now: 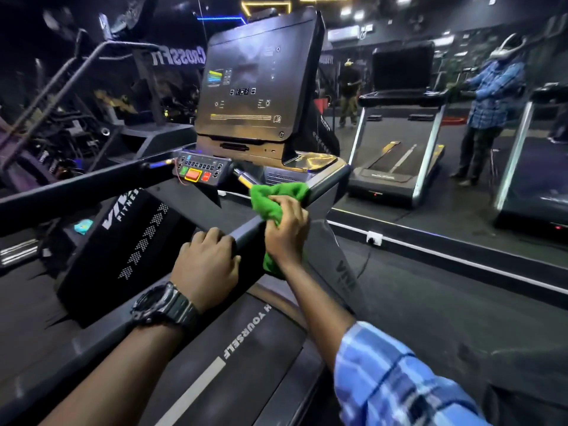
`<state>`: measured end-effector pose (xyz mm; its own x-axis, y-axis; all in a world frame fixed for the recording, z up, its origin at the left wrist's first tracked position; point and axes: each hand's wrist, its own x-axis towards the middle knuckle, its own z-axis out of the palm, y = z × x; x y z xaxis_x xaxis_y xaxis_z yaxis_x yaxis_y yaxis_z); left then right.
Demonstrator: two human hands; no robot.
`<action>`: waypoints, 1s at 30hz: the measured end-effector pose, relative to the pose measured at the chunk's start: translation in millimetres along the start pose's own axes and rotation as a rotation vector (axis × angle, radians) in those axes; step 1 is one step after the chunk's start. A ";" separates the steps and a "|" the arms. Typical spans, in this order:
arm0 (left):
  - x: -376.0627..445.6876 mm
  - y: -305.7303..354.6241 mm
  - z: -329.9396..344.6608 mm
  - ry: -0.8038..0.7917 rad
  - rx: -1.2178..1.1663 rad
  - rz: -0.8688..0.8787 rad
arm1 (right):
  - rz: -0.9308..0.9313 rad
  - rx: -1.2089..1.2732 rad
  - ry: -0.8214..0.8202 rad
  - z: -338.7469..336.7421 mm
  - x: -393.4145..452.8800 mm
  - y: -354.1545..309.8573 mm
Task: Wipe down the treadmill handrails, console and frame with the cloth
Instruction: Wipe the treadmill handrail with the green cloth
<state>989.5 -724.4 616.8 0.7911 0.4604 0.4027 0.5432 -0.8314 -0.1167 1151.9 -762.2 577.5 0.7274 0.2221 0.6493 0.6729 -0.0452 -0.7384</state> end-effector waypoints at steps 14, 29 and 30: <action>7.2 -21.3 -16.9 -0.061 -0.137 0.120 | -0.051 -0.013 -0.054 2.7 -28.7 -2.8; -93.6 -139.8 -69.0 -0.150 -0.252 0.394 | 0.059 0.086 -0.086 21.2 -245.9 -118.3; -104.4 -150.2 -71.1 -0.145 -0.257 0.410 | 0.092 0.071 -0.111 22.3 -273.4 -125.8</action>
<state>805.3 -669.6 656.8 0.9658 0.1032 0.2377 0.1073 -0.9942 -0.0043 865.4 -795.5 488.8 0.7634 0.3269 0.5571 0.5902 -0.0023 -0.8073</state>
